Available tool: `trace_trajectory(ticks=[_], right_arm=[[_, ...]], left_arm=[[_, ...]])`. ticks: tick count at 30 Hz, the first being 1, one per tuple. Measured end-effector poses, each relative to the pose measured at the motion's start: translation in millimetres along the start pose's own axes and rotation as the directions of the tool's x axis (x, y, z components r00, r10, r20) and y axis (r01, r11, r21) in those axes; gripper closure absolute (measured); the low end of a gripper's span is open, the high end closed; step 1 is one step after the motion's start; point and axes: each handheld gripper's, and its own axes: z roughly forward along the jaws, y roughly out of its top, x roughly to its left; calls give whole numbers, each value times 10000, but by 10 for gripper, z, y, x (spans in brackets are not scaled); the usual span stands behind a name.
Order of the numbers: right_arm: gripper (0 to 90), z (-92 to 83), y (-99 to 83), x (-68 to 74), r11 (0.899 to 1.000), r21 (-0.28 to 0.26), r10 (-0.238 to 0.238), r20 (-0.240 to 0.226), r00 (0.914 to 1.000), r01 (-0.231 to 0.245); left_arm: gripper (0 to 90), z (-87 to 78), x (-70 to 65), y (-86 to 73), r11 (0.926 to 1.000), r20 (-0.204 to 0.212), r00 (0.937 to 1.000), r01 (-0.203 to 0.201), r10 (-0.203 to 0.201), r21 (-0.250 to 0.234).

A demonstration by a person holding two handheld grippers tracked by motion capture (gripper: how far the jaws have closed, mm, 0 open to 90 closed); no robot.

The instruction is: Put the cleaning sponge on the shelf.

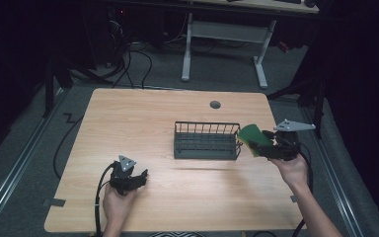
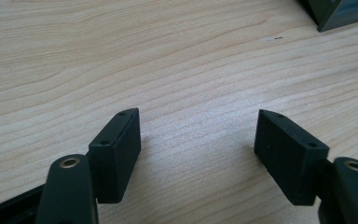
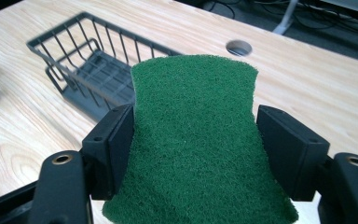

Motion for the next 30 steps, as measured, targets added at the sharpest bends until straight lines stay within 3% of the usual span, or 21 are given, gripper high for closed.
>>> trace_trajectory(ticks=[10, 30], right_arm=[[299, 393, 351, 142, 9989, 363, -297, -377, 9989, 310], [298, 959, 638, 278, 9943, 1062, 13, -126, 9999, 1]], left_arm=[[320, 0, 1, 0, 10000, 15, 10000, 7, -7, -4], [303, 2, -4, 1, 10000, 46, 10000, -51, 51, 32]])
